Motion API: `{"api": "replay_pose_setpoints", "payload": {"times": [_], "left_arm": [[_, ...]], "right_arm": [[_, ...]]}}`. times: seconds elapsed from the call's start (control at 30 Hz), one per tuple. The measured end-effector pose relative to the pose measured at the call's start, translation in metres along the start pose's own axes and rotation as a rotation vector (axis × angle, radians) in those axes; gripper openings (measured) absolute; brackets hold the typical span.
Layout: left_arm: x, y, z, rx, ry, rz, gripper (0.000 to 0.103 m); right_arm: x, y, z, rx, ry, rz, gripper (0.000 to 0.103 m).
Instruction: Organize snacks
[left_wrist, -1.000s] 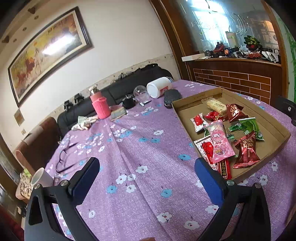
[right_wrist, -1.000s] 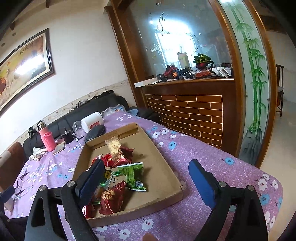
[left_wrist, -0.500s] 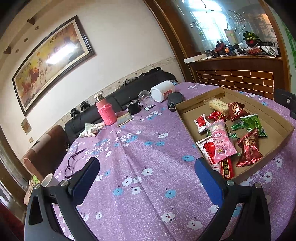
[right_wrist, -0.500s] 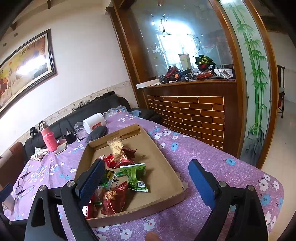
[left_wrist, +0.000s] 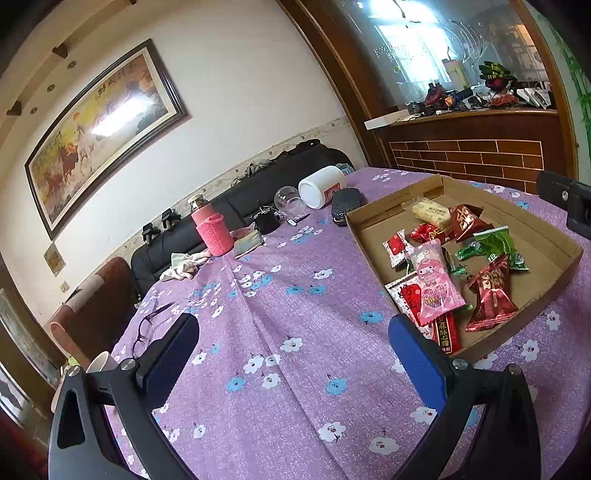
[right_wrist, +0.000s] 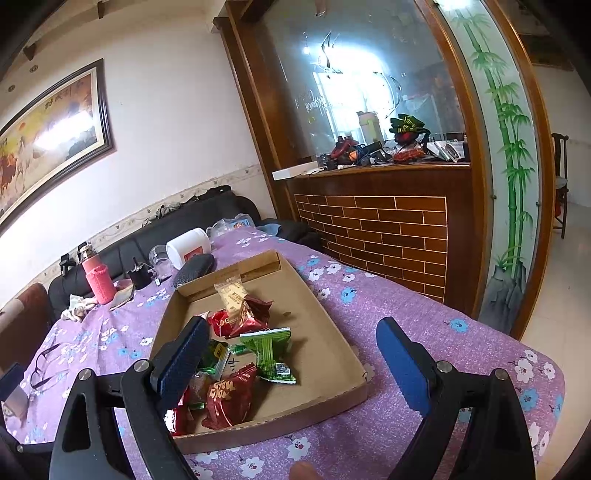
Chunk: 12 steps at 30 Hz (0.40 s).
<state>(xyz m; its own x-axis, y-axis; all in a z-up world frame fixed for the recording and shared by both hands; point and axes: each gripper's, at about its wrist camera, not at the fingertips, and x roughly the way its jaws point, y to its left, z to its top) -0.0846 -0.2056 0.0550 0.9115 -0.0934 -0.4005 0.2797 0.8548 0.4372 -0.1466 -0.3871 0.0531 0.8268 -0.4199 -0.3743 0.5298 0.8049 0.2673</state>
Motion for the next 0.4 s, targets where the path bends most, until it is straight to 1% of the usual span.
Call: {"api": "replay_pose_setpoints", "payload": {"times": [0.2,0.33,0.4], "left_arm": [[-0.0002,-0.0014,-0.0004,0.002,0.006,-0.003,0.102],[-0.0003,-0.0023,-0.0015,0.005,0.001,0.026,0.102],[0.0013,-0.003,-0.0023,0.011,0.011,0.021,0.102]], "right_arm": [[0.0001,-0.0011,0.0001,0.003,0.0,-0.001,0.094],[0.0004,-0.0013,0.0003,0.003,0.0,0.0,0.094],[0.0002,-0.0014,0.0001,0.003,0.001,-0.001,0.094]]}}
